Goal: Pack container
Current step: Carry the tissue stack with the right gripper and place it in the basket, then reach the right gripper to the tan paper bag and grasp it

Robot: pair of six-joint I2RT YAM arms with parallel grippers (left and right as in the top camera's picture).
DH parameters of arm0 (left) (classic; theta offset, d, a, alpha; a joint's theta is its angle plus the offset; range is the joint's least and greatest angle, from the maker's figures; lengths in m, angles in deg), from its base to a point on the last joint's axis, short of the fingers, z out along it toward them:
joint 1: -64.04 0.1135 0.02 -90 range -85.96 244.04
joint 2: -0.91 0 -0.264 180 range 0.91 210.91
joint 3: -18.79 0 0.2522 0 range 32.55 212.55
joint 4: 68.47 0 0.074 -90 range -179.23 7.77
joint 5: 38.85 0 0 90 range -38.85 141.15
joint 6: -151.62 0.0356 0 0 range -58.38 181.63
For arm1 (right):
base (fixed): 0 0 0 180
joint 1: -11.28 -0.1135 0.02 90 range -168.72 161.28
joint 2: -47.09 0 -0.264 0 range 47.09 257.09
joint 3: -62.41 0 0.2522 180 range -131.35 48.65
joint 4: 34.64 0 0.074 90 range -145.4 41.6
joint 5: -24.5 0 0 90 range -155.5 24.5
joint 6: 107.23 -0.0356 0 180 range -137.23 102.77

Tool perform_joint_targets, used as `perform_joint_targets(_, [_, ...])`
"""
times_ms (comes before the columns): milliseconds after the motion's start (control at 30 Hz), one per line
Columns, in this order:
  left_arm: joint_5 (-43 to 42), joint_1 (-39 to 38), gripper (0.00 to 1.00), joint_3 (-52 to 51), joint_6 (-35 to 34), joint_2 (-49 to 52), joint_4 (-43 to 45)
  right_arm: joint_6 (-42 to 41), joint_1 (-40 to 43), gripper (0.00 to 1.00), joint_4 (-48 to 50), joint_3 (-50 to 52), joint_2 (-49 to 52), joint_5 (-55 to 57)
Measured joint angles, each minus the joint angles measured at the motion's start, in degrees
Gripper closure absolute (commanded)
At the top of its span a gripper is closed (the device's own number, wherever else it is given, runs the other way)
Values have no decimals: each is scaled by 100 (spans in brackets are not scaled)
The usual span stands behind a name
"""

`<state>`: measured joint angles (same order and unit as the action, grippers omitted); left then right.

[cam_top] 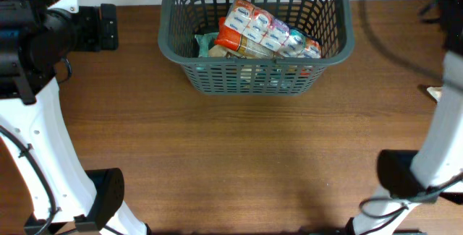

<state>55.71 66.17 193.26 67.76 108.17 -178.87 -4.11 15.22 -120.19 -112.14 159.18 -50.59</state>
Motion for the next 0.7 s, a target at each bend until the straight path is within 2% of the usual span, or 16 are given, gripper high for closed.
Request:
perform_joint_targets(233, [2, 0, 1, 0, 0, 0, 0, -389, 1930, 35, 1106, 2796, -168, -549])
perform_joint_targets(433, [2, 0, 1, 0, 0, 0, 0, -560, 2905, 34, 2249, 4903, -258, -658])
perform_joint_targets(533, [0, 0, 1, 0, 0, 0, -2, -590, 3497, 25, 2837, 6137, -234, -693])
perform_joint_targets(633, [0, -2, 1, 0, 0, 0, -4, -428, 3825, 19, 3174, 6730, -216, -688])
perform_joint_targets(700, [2, 0, 1, 0, 0, 0, 0, -223, 4035, 18, 3460, 7117, -216, -691])
